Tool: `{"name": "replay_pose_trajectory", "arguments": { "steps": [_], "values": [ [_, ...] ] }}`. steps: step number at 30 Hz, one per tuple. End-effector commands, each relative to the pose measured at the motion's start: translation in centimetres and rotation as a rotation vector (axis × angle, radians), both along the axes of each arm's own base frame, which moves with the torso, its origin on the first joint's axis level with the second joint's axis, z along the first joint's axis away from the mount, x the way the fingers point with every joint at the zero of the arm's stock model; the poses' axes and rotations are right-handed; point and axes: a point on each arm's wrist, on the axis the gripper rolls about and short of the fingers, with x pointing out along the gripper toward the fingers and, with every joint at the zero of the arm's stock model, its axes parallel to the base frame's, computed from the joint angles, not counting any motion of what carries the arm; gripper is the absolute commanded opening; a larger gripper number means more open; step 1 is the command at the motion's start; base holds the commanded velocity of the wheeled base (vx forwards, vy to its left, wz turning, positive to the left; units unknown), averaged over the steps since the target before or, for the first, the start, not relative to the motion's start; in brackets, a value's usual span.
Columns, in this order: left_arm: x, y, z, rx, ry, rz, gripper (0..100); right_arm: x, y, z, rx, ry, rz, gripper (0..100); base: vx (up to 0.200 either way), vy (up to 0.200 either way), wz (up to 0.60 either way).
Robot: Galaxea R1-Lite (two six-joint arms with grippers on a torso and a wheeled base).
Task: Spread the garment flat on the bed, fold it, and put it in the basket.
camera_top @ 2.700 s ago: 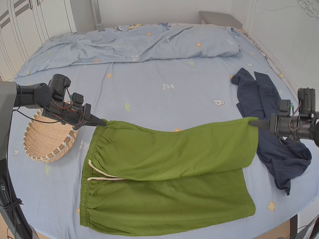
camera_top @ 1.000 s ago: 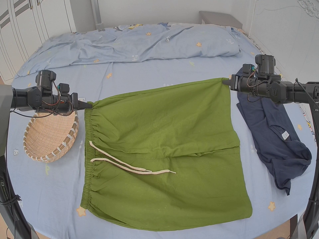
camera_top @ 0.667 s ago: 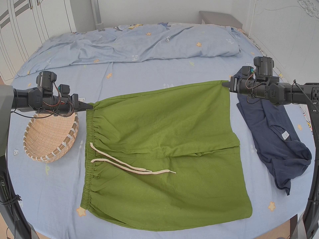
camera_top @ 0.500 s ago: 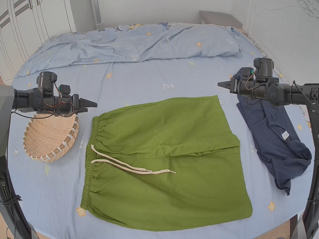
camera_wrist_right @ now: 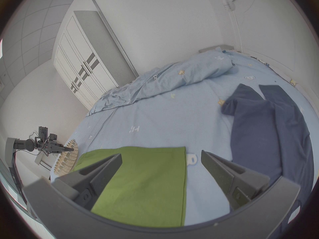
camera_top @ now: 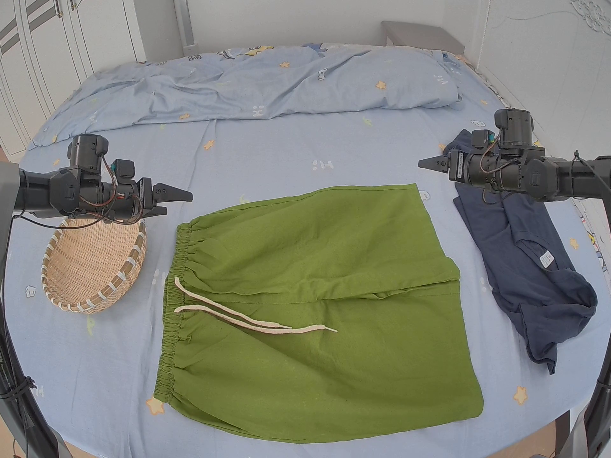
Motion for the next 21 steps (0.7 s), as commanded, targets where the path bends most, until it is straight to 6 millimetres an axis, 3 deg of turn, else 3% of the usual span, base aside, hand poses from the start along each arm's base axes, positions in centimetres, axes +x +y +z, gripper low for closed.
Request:
{"name": "replay_pose_trajectory", "arguments": {
  "steps": [1, 3, 4, 5, 6, 10, 11, 12, 15, 21],
  "values": [
    [-3.7, -1.8, 3.9, -0.037, -0.033, -0.015, 100, -5.5, -1.2, 3.2, 0.035, 0.019, -0.022, 100, 0.000, 0.000, 0.00],
    [-5.7, -2.6, 5.0, -0.079, -0.002, -0.008, 100, -8.8, -1.5, 3.1, 0.062, 0.076, -0.032, 100, 0.000, 0.000, 0.00],
    [-6.1, -2.7, 5.0, -0.089, 0.011, -0.006, 100, -9.4, -1.6, 3.0, 0.067, 0.088, -0.032, 100, 0.000, 0.000, 0.00],
    [-7.8, -2.8, 4.8, -0.125, 0.060, 0.010, 100, -11.8, -1.8, 2.5, 0.082, 0.128, -0.026, 100, 0.000, 0.000, 0.00],
    [-8.3, -2.8, 4.7, -0.134, 0.073, 0.014, 100, -12.5, -1.8, 2.4, 0.086, 0.141, -0.020, 100, 0.000, 0.000, 0.00],
    [-12.9, -2.7, 1.8, -0.160, 0.218, 0.039, 100, -18.4, -2.2, -0.2, 0.119, 0.264, 0.011, 100, 0.000, 0.000, 0.00],
    [-13.0, -2.7, 1.7, -0.161, 0.223, 0.039, 100, -18.6, -2.2, -0.2, 0.119, 0.267, 0.012, 100, 0.000, 0.000, 0.00],
    [-15.4, -2.6, -0.1, -0.165, 0.294, 0.046, 100, -20.4, -2.4, -1.8, 0.124, 0.326, 0.023, 100, 0.000, 0.000, 0.00],
    [-18.8, -2.2, -2.2, -0.189, 0.362, 0.054, 100, -22.2, -2.7, -3.6, 0.131, 0.389, 0.026, 100, 0.000, 0.000, 0.00],
    [-25.0, -1.3, -4.9, -0.312, 0.419, 0.027, 100, -25.7, -3.1, -5.0, 0.133, 0.429, 0.030, 100, 0.000, 0.000, 0.00]
  ]
}}
